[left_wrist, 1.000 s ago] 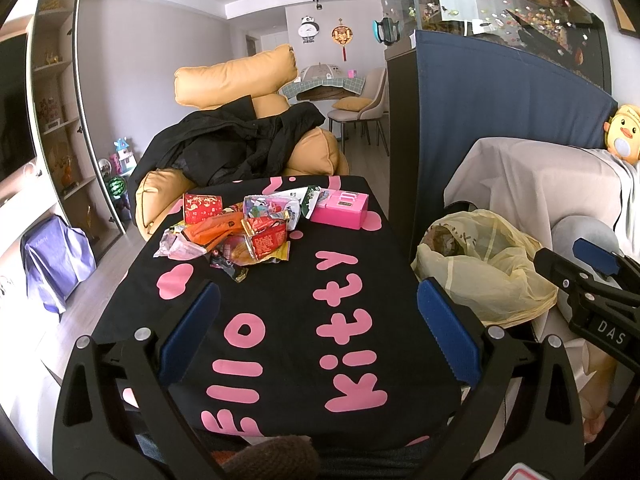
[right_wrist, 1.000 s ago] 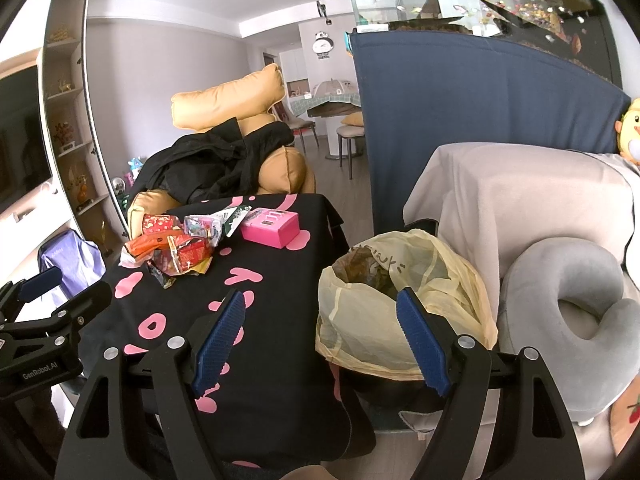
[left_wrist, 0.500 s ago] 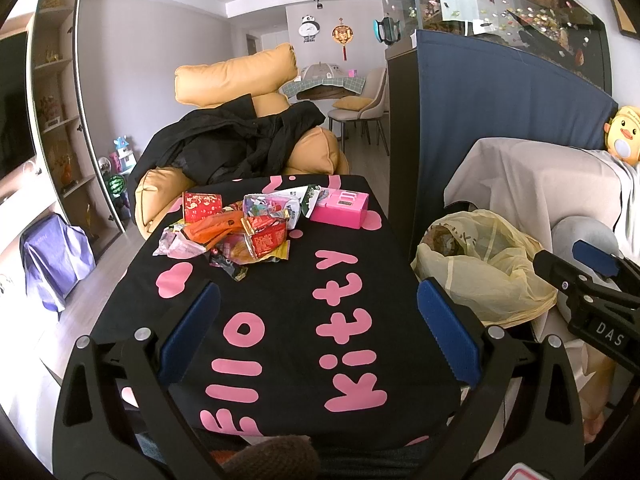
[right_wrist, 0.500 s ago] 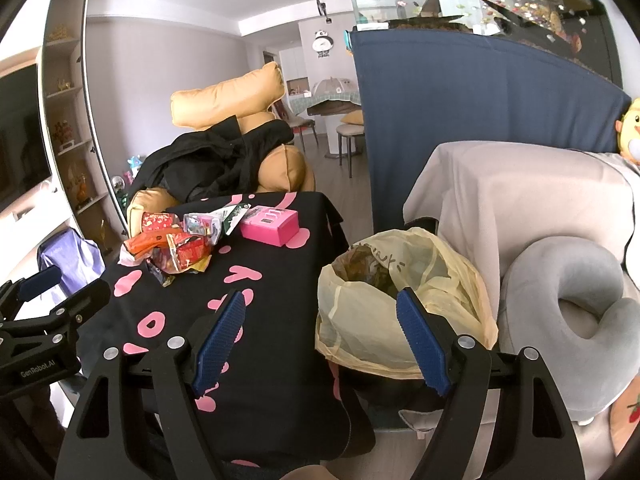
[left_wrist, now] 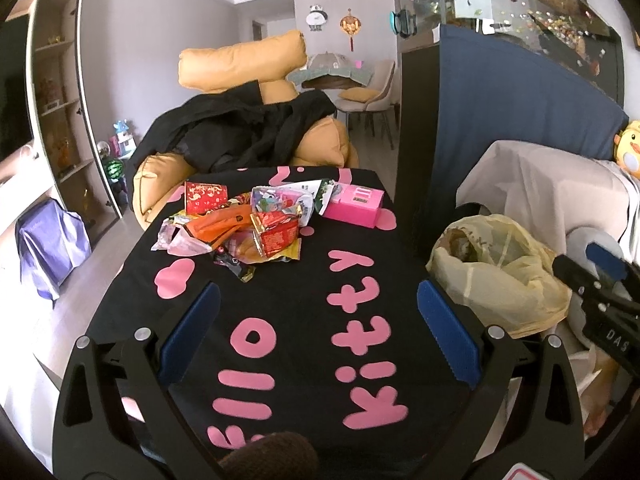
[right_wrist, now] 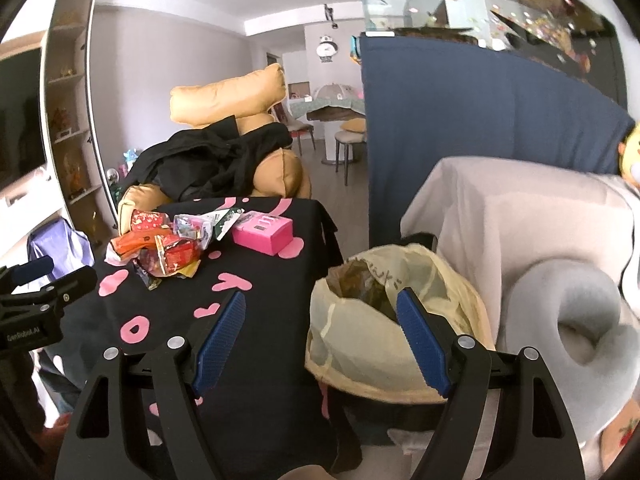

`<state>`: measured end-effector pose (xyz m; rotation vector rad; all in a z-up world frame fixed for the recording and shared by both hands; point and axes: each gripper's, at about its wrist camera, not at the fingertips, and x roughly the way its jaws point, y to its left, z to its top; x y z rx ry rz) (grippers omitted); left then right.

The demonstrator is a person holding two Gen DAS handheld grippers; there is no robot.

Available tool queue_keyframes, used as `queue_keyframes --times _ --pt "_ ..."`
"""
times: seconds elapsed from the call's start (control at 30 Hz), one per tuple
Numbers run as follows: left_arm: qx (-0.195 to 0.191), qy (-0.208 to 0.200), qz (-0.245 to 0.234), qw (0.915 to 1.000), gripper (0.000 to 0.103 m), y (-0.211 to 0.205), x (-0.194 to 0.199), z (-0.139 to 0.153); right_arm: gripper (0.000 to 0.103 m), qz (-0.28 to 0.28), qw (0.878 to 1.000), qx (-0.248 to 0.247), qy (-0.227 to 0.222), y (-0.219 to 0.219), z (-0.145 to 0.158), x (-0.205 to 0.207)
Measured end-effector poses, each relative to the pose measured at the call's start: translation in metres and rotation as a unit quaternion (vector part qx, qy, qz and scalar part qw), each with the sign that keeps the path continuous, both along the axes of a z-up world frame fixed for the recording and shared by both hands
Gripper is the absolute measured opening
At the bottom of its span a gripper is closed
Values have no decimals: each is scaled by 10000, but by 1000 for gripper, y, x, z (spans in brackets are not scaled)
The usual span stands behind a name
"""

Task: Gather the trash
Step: 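Move both tools to the snack pile on the table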

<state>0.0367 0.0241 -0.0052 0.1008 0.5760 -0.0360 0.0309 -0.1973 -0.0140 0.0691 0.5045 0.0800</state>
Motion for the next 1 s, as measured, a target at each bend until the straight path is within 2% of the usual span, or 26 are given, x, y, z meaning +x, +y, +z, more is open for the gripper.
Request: queue_keyframes --times 0.1,0.27,0.43,0.57,0.7,0.77,0.83,0.93,1.0 --pt "-24 -6 -1 10000 94 20 15 -6 74 98 9998 -140 -29 11 0 15" --pt "-286 48 202 9994 94 64 46 -21 74 369 9991 -222 56 35 -8 49" --pt "-746 184 354 9964 94 117 74 -32 74 793 9964 -88 273 63 -20 90" --pt "-1026 106 560 9931 94 163 96 -39 74 1121 9929 -229 321 88 -30 120" --pt "-1399 179 433 9891 94 196 122 -46 74 1501 9866 -413 493 115 -41 156" --pt "-1302 137 454 9904 94 208 139 -45 74 1663 9829 -478 629 129 -48 176" --pt "-1264 273 423 9907 94 217 155 -43 74 1771 9802 -463 760 139 -53 193" --pt "-1467 384 296 9880 94 236 179 -37 74 1820 9790 -423 818 149 -59 213" --pt "-1442 336 222 9887 94 248 193 -35 74 1806 9793 -404 821 154 -63 221"
